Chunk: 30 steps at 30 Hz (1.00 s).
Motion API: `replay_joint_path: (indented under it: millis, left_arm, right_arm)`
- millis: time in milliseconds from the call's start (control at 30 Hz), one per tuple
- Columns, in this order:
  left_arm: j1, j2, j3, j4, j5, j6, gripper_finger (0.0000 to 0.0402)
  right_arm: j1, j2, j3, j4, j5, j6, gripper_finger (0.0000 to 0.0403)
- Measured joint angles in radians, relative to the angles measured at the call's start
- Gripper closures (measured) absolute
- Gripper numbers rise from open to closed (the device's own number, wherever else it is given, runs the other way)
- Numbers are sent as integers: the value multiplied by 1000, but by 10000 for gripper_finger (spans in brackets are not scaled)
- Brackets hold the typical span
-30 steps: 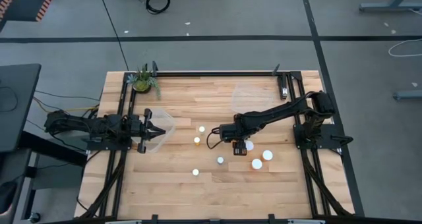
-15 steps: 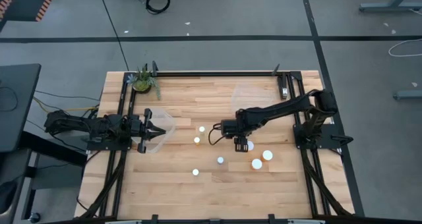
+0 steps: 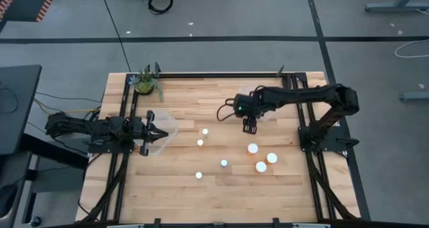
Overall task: Pick and place medicine bottles into bin by pill shape (circle, oval)
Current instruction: Put the big orange pill bottle into the right transparent bin
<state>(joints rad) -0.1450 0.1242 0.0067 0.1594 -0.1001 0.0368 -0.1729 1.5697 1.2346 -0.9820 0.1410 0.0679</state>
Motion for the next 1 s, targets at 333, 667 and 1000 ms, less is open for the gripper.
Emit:
replay_joint_path:
  millis: [333, 667, 1000]
  left_arm:
    - [0, 0, 0, 0, 0, 0, 376]
    - [0, 0, 0, 0, 0, 0, 366]
    - [0, 0, 0, 0, 0, 0, 375]
  right_arm:
    - [-163, -13, 0, -40, 0, -68, 174]
    - [-306, 31, 1, -25, -18, -143, 173]
    - [-407, 48, -3, -37, -23, -65, 173]
